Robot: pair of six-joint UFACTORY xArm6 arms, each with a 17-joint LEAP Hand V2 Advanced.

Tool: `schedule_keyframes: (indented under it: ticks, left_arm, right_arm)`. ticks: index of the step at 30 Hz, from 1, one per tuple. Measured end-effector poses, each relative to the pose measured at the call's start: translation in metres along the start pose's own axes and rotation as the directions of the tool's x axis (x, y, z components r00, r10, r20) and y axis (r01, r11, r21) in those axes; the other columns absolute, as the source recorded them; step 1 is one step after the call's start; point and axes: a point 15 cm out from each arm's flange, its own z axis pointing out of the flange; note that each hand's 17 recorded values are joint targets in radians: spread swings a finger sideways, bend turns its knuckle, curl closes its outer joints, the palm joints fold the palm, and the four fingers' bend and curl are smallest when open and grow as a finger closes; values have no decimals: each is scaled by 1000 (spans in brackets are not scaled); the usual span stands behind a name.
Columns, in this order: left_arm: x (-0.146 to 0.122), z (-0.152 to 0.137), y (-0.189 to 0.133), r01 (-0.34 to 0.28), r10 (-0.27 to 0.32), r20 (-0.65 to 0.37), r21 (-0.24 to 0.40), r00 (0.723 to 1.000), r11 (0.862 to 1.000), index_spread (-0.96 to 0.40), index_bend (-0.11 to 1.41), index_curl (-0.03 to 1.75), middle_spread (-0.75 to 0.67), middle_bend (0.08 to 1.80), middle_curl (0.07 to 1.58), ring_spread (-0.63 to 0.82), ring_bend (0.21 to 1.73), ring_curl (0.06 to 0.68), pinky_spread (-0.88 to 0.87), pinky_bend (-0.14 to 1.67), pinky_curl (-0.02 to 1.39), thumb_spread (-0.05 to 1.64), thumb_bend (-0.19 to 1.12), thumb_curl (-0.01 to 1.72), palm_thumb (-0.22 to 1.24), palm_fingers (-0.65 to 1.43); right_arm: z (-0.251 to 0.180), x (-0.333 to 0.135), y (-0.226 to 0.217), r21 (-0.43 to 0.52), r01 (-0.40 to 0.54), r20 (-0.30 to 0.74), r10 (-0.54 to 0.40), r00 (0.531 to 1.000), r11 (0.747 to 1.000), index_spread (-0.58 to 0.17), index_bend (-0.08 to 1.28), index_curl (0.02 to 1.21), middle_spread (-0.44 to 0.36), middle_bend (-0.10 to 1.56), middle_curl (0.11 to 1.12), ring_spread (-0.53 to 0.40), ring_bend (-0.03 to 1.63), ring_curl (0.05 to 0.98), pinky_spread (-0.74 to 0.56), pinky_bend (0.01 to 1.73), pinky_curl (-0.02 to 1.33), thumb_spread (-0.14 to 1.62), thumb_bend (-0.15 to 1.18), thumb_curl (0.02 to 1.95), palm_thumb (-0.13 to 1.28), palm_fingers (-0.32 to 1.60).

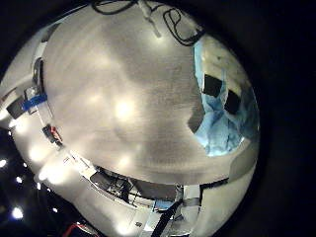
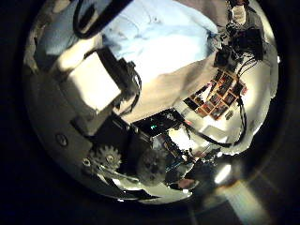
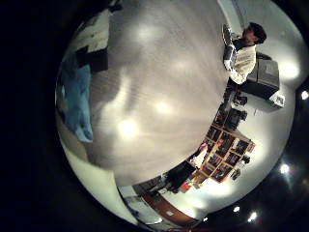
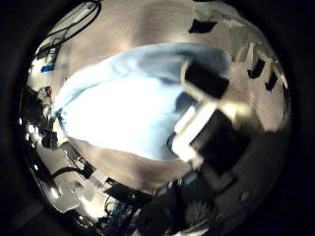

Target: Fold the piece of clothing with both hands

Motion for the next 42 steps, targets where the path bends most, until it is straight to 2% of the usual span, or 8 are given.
schedule_keyframes:
  ticks: [2,3,6,11,15,22,30,42]
  left_arm:
    - [-1,-9,6,1,0,-10,24,1000,1000,-547,187,1350,-451,587,901,-391,1028,479,-558,628,757,1033,-31,503,651,273]
    - [-1,-14,9,1,0,-17,39,1000,999,-524,170,1311,-379,478,873,-337,1015,482,-508,634,770,1037,-33,496,638,160]
    - [2,-34,19,-6,10,-34,96,999,995,-442,146,1196,-214,318,775,-182,950,438,-365,600,767,1054,-29,477,615,37]
    - [19,-55,37,-30,38,-49,155,998,987,-274,137,1002,18,220,651,25,882,392,-91,502,728,1086,-25,451,591,-30]
    - [32,-48,50,-62,69,-44,145,997,988,-170,151,871,117,197,587,135,826,361,85,442,678,1103,-23,436,582,-11]
    - [54,-17,45,-105,110,-25,151,994,983,-76,170,707,168,186,507,215,772,325,244,384,600,1120,-20,418,575,36]
    - [61,24,28,-104,112,-44,158,993,982,-45,177,600,162,182,448,248,736,299,289,347,544,1125,-20,409,572,79]
    - [52,44,20,-82,91,-59,135,994,987,-36,182,500,156,177,384,262,688,269,300,326,491,1144,-19,396,576,119]
  right_arm:
    - [-15,17,4,27,-28,5,28,1000,999,-411,273,582,-262,887,642,-296,1250,609,-476,1303,596,1196,-23,506,718,373]
    - [-21,25,7,36,-40,6,40,999,999,-414,258,563,-260,842,622,-291,1204,588,-437,1239,575,1200,-29,496,696,251]
    - [-43,45,16,70,-63,9,62,998,996,-423,292,542,-243,739,575,-268,1125,550,-323,1113,542,1202,-30,475,653,136]
    - [-66,56,33,85,-1,3,1,1000,996,-421,314,509,-243,658,519,-226,1010,479,-132,952,458,1185,-25,450,608,105]
    - [-46,46,57,0,68,8,-68,998,998,-411,304,486,-254,616,485,-189,910,438,-3,844,411,1175,-26,432,574,59]
    - [1,24,80,-109,136,22,-134,991,985,-397,249,441,-186,535,439,-149,802,379,117,730,344,1146,-28,405,534,89]
    - [33,7,78,-149,169,28,-167,986,974,-385,181,404,-130,443,399,-112,721,338,171,655,302,1117,-31,380,490,119]
    - [60,-12,75,-205,197,33,-194,980,959,-354,177,362,-103,382,376,-96,654,298,187,568,258,1073,-25,354,467,211]
